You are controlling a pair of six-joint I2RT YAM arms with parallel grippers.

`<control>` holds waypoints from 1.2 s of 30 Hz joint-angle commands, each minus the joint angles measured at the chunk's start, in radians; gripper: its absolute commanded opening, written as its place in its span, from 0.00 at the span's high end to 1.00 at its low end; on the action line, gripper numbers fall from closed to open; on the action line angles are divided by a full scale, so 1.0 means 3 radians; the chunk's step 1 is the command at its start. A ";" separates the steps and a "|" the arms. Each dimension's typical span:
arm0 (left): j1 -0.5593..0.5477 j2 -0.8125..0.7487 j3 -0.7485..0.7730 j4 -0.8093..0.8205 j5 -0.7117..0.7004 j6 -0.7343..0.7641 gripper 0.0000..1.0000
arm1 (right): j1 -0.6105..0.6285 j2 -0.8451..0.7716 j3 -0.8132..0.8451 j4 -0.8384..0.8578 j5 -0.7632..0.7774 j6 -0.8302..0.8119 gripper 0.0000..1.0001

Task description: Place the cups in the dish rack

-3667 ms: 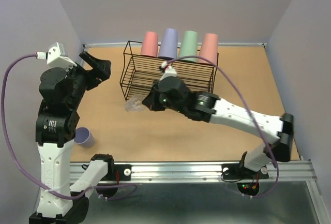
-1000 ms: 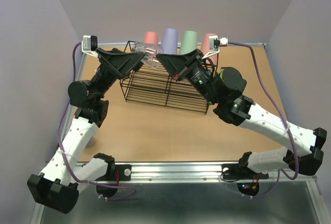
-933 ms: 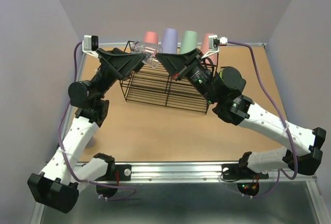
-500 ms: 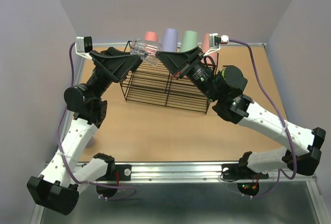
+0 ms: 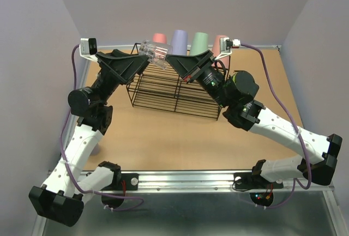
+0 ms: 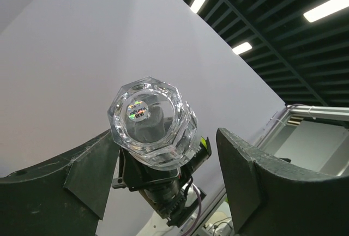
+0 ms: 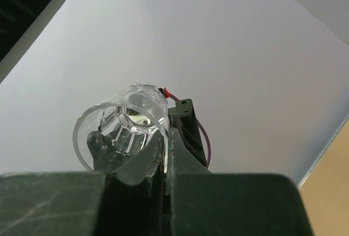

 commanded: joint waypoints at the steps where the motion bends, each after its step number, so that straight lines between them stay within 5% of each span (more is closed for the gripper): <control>1: 0.0052 -0.0097 0.0168 -0.0015 -0.0053 0.0183 0.18 | -0.0032 -0.0050 -0.0078 0.0161 -0.0067 0.0051 1.00; 9: 0.0078 -0.0112 0.0133 -0.0067 -0.0105 0.0208 0.21 | -0.0032 -0.0070 -0.0104 0.0161 -0.0077 0.0031 1.00; 18: 0.0078 -0.0081 0.0148 -0.0077 -0.0105 0.0224 0.37 | -0.0037 -0.0039 -0.0104 0.0166 -0.0107 0.0026 1.00; 21: 0.0078 -0.0076 0.0153 -0.0077 -0.0115 0.0239 0.52 | -0.0037 -0.0034 -0.0119 0.0161 -0.0133 0.0016 0.99; 25: 0.0093 -0.0112 0.0168 -0.0195 -0.0135 0.0295 1.00 | -0.0042 -0.0080 -0.0195 0.0131 -0.0103 0.0005 0.99; 29: 0.0129 -0.0143 0.0133 -0.0272 -0.0146 0.0346 1.00 | -0.0037 -0.0131 -0.0257 0.0064 -0.0057 -0.0015 0.98; 32: 0.0160 -0.0178 0.0092 -0.0308 -0.0161 0.0357 1.00 | -0.0042 -0.0167 -0.0277 -0.0012 -0.0026 -0.0031 0.78; 36: 0.0201 -0.0204 0.0046 -0.0338 -0.0161 0.0372 1.00 | -0.0037 -0.0213 -0.0293 -0.0104 0.0025 -0.0061 0.72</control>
